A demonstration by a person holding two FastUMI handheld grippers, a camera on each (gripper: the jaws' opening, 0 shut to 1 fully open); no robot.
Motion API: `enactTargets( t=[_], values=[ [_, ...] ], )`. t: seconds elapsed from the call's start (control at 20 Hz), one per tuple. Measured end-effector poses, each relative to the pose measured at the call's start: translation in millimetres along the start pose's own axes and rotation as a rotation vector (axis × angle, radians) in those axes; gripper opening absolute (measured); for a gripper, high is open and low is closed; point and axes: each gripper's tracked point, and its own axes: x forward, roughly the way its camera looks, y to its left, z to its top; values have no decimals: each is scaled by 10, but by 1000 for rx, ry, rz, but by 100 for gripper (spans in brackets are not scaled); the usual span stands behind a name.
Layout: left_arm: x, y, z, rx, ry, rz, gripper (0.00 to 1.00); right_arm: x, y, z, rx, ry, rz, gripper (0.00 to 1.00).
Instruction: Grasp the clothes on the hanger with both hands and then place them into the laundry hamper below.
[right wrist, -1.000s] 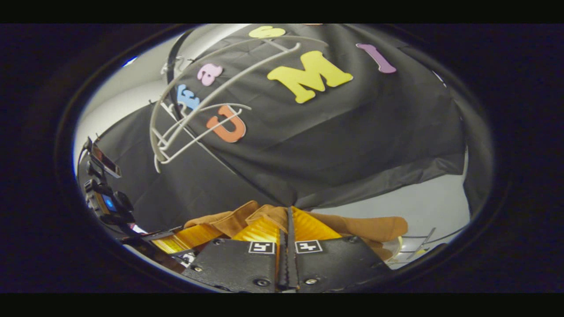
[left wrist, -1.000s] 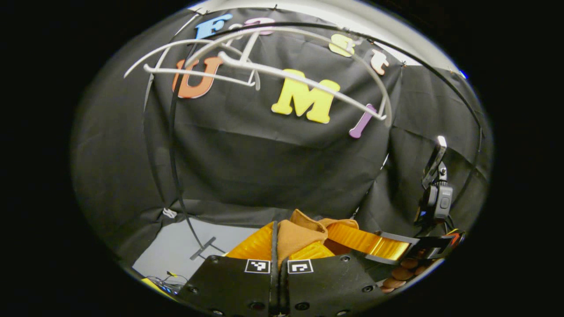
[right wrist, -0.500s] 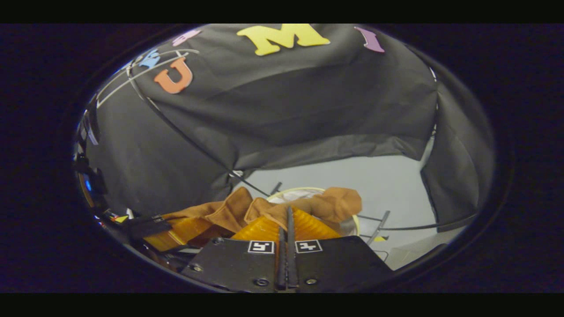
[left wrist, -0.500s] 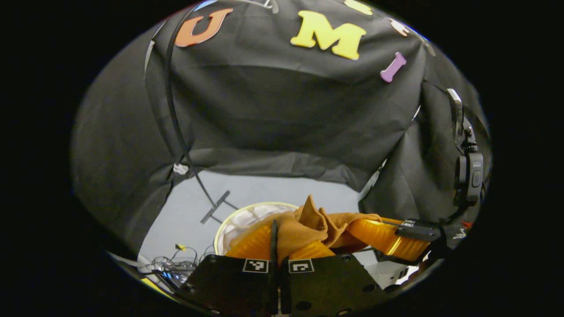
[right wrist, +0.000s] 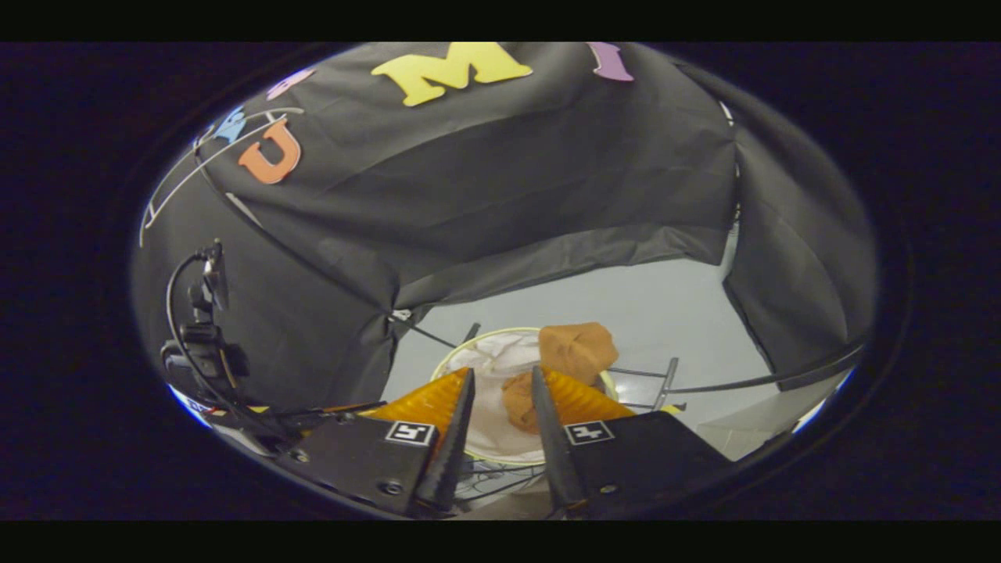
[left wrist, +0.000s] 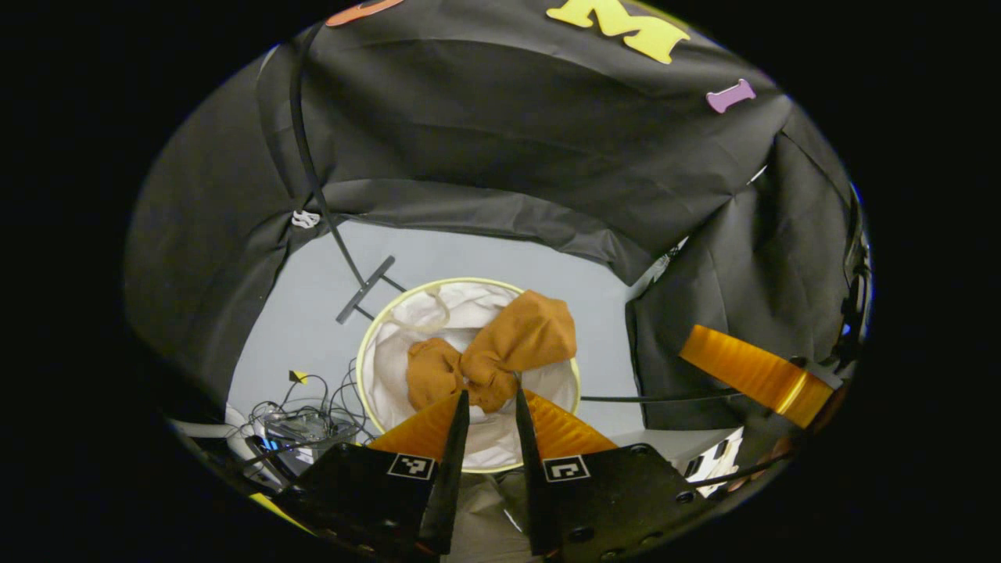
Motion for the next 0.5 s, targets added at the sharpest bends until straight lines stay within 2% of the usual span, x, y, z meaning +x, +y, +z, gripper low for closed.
enactTargets(
  t=[0.05, 0.15, 0.2, 0.3, 0.35, 0.5],
  values=[
    [-52, -22, -1, -11, -5, -13, 36, -100, -71, 42, 9, -19, -11, 55],
    [-190, -21, 6, -23, -23, -6, 73, -301, -225, 129, 29, -62, -32, 66],
    [-233, -33, 4, -23, -36, -5, 91, -400, -313, 172, 35, -86, -48, 75],
    [-395, -60, 22, -6, -74, 0, 92, -678, -409, 309, 32, -143, -59, 80],
    [-508, -57, 32, 9, -100, 12, 84, -820, -441, 372, 21, -173, -60, 80],
    [-902, -68, 69, 47, -208, 59, 84, -1311, -468, 455, -33, -265, -57, 79]
  ],
)
